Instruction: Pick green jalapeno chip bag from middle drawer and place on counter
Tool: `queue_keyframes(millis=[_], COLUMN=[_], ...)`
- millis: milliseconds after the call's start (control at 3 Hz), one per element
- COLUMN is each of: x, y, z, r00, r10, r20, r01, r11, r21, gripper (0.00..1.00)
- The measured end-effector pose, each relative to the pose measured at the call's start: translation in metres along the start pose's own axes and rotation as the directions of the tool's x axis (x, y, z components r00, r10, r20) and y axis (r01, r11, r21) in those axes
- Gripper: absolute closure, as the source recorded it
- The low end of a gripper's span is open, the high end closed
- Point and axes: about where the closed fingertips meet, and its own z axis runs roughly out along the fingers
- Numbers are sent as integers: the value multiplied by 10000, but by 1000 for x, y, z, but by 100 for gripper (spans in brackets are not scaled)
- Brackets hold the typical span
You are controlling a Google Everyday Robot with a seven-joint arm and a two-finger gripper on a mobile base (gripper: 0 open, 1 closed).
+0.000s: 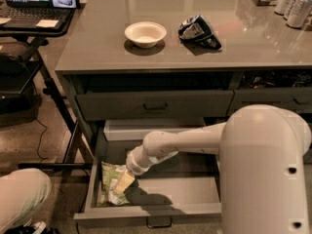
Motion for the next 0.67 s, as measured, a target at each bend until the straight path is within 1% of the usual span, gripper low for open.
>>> queue_keyframes(millis=[333,667], x=[8,19], y=[6,11], z=[22,42], r00=[9984,9951], r10=[549,943], r20=[-97,-293], r01=[-552,-962], r11=[9978,9925], r21=[-353,-748], gripper=[0,0])
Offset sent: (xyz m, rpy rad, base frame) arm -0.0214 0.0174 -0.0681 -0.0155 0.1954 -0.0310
